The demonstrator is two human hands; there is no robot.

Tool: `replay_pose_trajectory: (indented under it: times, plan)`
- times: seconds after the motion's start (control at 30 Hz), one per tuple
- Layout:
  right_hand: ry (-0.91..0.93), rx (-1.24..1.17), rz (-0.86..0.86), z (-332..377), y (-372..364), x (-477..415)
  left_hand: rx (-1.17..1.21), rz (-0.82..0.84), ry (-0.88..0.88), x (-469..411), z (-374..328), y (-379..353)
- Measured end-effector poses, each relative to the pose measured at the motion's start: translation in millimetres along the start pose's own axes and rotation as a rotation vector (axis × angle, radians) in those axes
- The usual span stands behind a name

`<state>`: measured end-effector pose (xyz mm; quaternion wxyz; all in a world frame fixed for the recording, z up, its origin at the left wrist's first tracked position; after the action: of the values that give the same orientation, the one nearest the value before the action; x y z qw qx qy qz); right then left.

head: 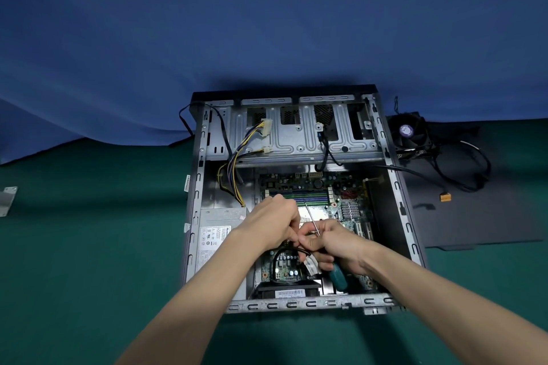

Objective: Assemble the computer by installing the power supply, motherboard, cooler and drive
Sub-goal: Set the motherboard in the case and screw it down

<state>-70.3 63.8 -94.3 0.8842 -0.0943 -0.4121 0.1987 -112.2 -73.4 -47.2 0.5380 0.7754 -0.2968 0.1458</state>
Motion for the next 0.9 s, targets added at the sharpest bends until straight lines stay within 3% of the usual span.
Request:
replay_pose_trajectory:
  times: [0.23,0.47,0.73,0.9]
  plan:
    - [-0.007,-0.016,-0.013,0,0,1,-0.073,0.018,-0.012,2,-1,1]
    - [0.073,0.519,-0.279,4,17,-7,-0.221,-0.040,0.002,4,0,4]
    - [0.166,1.044,-0.394,5,25,-9,0.022,0.002,0.073,-3,4,6]
    - [0.276,1.111,-0.521,14,19,-1,0.201,-0.035,0.128,-6,4,7]
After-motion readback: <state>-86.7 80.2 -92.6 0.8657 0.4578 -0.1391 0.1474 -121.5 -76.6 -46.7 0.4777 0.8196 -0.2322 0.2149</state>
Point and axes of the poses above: each hand's wrist, its own x-axis away from the middle knuckle, its own y-axis out of the back of the hand, z = x × y, the point moved 3 cm from there along -x, towards the middle knuckle, and after that the axes turned 8 degrees about y, right-handed, at the moved point
